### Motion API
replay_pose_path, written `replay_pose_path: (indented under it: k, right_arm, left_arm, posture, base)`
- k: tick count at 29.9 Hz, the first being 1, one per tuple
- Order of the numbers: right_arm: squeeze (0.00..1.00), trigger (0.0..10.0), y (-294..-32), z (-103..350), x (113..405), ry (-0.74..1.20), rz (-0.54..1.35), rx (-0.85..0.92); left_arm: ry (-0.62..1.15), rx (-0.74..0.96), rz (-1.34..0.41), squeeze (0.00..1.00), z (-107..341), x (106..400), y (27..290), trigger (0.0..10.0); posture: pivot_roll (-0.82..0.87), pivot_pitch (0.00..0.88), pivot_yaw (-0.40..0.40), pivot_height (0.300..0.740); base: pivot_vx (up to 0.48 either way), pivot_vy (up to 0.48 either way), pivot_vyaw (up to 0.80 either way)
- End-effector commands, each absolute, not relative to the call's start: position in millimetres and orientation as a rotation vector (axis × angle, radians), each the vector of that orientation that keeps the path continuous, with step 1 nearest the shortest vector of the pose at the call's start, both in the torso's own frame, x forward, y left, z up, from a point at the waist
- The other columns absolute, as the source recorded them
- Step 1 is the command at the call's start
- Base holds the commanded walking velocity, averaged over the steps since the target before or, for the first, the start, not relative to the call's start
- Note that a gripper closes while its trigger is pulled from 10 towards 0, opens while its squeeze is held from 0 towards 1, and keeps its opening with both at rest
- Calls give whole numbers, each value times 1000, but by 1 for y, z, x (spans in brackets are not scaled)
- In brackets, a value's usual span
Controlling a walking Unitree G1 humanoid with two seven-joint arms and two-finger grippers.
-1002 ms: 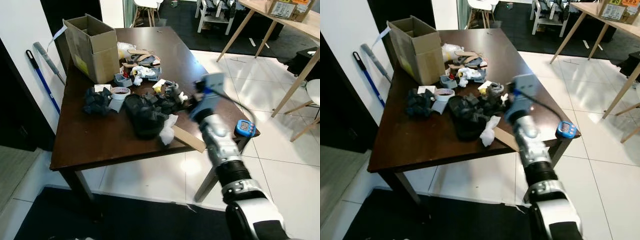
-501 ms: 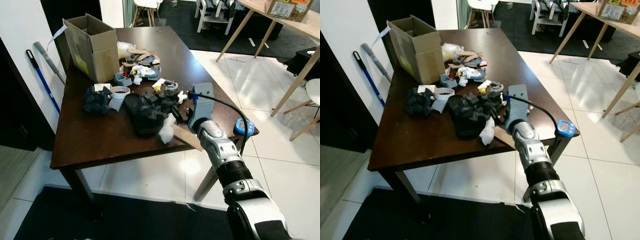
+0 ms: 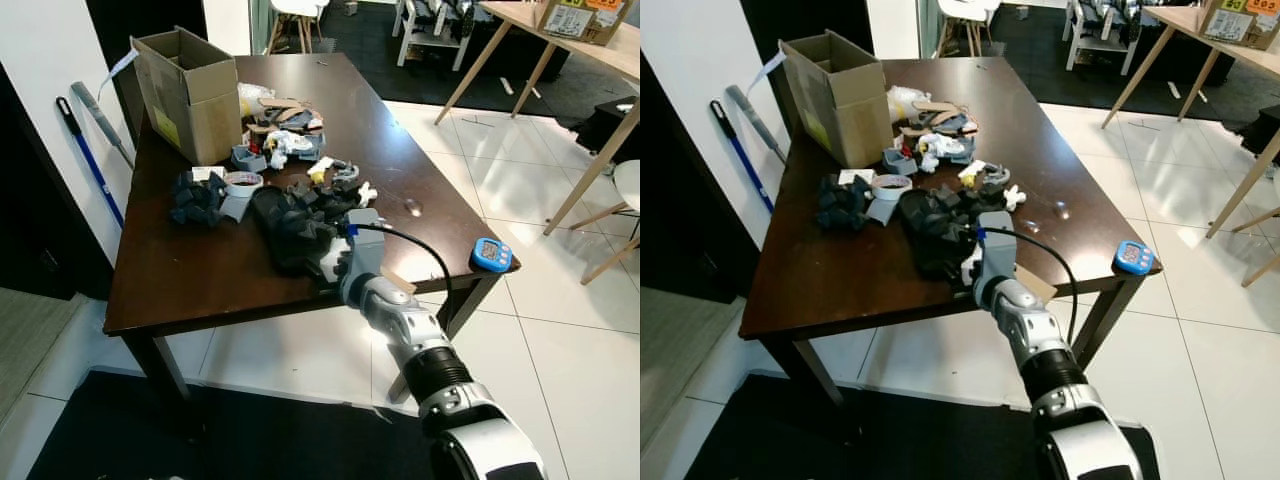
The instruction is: Picking trash to rubbish bin
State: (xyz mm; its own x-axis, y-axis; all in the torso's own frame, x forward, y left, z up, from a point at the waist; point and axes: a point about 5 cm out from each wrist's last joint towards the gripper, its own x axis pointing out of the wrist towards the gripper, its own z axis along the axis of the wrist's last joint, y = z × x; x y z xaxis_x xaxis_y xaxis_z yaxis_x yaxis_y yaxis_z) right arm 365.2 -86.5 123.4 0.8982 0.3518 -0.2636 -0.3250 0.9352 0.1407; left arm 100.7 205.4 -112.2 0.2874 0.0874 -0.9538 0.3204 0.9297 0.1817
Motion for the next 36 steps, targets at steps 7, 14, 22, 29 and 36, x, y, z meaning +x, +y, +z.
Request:
replay_pose_path:
  k: [7, 14, 22, 29, 36]
  right_arm:
    - [0, 10000, -106, 125, 368, 319, 246, 87]
    - [0, 10000, -105, 115, 365, 370, 223, 123]
    - [0, 10000, -103, 115, 366, 379, 232, 150]
    - [0, 10000, -110, 124, 371, 341, 207, 154]
    - [0, 10000, -121, 130, 376, 316, 177, 158]
  left_arm:
    - [1308, 342, -193, 0, -116, 90, 195, 10000]
    - [1300, 339, -194, 0, -116, 93, 194, 10000]
    - [1285, 314, -100, 0, -114, 97, 203, 10000]
    - [1157, 110, 529, 0, -90, 95, 289, 10000]
    - [910, -2, 993, 0, -49, 87, 368, 10000]
  posture:
    - [26, 97, -64, 740]
    - [27, 100, -64, 740]
    - [31, 100, -60, 740]
    - [41, 103, -62, 740]
    - [52, 103, -65, 740]
  base:
    - [0, 0, 0]
    - [0, 0, 0]
    - [0, 0, 0]
    - [0, 0, 0]
    - [0, 0, 0]
